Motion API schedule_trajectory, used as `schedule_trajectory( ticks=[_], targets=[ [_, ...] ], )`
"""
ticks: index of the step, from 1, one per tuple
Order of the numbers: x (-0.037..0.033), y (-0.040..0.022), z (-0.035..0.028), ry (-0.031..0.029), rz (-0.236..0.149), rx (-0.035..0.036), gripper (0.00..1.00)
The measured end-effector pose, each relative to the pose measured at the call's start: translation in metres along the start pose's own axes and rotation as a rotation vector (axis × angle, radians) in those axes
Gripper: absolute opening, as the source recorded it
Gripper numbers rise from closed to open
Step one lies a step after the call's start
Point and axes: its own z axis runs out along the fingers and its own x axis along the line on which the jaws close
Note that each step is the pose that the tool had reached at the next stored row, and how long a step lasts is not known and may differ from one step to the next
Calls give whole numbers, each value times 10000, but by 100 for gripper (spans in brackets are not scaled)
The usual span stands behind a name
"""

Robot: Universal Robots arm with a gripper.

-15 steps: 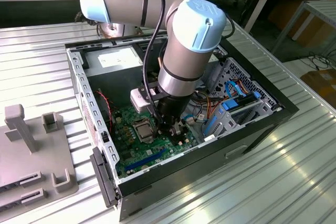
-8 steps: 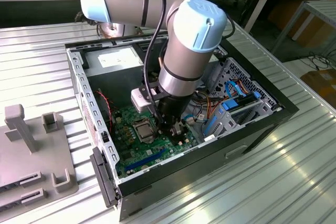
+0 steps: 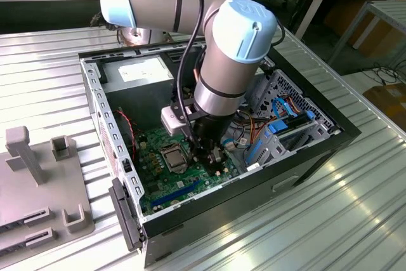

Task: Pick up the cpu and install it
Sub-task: 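Install the first cpu locking lever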

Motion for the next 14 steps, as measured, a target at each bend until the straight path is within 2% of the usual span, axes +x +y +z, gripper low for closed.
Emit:
schedule_trajectory(
  ticks=[14],
  targets=[
    [1,-42,35,2,-17,34,11]
  ],
)
